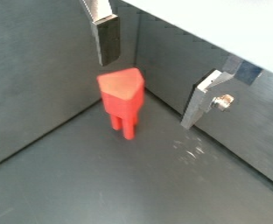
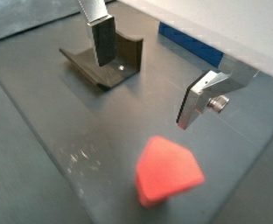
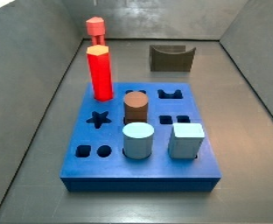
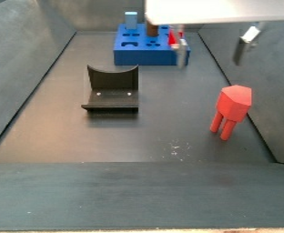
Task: Pick up the 3 prong object. Move up. Move to above the board. Insert the 3 prong object.
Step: Pick up the 3 prong object.
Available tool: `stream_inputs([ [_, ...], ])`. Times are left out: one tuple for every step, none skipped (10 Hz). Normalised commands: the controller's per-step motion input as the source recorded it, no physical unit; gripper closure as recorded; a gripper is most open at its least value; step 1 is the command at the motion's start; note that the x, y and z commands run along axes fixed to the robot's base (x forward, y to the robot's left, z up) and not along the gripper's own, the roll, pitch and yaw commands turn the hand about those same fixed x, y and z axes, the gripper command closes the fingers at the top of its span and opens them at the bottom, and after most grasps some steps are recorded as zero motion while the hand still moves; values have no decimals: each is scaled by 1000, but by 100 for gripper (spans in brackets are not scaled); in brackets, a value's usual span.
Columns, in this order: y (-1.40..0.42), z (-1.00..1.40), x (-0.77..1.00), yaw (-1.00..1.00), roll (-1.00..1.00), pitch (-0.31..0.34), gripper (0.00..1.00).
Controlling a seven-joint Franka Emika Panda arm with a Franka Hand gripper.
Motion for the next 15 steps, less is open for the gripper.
stream_inputs([
  [0, -269, -909, 174, 0, -210, 0],
  [0, -357, -780, 326, 57, -184, 0],
  [0, -186, -446, 483, 73, -127, 0],
  [26, -129, -300, 469, 124, -44, 0],
  [31, -97, -157, 371, 180, 0, 0],
  [57, -149, -94, 300, 216, 0, 0],
  [29, -154, 0, 223, 216, 26, 0],
  [0, -274, 91, 97, 159, 41, 0],
  [117, -486, 46, 0, 174, 46, 0],
  [126, -503, 0, 0, 166, 36, 0],
  [109, -443, 0, 0, 141, 31, 0],
  [57, -346, 0, 0, 63, 11, 0],
  [63, -297, 0, 0, 27, 0, 0],
  [71, -231, 0, 0, 0, 0, 0],
  [77, -191, 0, 23, 0, 0, 0],
])
